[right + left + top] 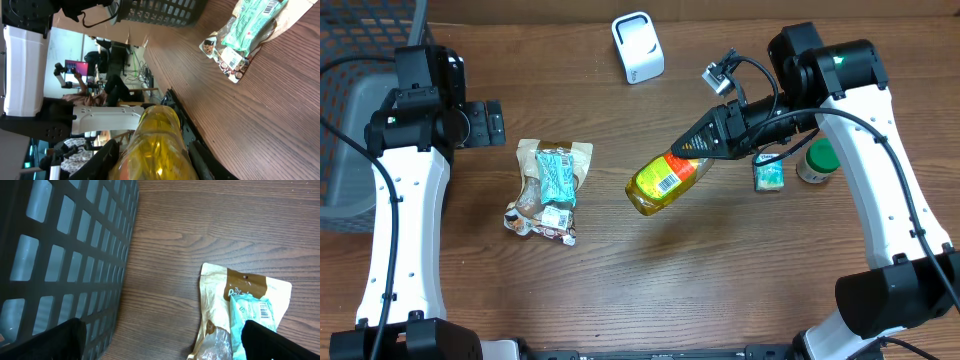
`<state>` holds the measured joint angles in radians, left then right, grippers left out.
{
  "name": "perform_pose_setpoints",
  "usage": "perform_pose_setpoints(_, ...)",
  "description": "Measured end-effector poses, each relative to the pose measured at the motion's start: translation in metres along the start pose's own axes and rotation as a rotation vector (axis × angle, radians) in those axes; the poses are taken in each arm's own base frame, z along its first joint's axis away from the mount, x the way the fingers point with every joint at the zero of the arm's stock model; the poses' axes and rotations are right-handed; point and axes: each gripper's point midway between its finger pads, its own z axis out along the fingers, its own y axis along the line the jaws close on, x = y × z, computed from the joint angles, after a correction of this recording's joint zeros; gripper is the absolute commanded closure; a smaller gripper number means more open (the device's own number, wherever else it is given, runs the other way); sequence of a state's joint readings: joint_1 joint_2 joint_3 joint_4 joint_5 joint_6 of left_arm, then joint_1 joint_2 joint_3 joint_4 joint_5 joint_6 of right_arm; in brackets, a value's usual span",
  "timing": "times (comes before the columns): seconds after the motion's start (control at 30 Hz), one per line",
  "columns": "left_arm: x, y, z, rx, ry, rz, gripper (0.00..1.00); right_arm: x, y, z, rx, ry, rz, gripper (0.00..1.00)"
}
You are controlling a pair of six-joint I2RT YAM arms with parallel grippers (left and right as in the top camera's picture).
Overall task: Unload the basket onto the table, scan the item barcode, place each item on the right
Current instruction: 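Lift the yellow bottle with the right gripper and carry it right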
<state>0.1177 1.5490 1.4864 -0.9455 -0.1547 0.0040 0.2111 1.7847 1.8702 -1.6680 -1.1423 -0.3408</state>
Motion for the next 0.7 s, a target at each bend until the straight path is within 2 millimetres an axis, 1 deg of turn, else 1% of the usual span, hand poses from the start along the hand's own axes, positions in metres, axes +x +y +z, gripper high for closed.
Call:
perform_pose_setpoints(0.37, 0.000, 0.000, 0.000, 0.000, 0.000, 0.000, 0.00, -0.001, 0.000, 0.000, -0.002, -0.002, -0.004, 0.61)
perform_pose_setpoints(0.47, 0.000, 0.000, 0.000, 0.000, 0.000, 0.000, 0.01, -0.004, -0.001, 0.001, 0.003, -0.010, -0.031, 0.61)
perform_pose_setpoints(0.7, 0.000, 0.000, 0.000, 0.000, 0.000, 0.000, 0.00, -0.010, -0.010, 0.008, 0.070, -0.005, -0.052, 0.61)
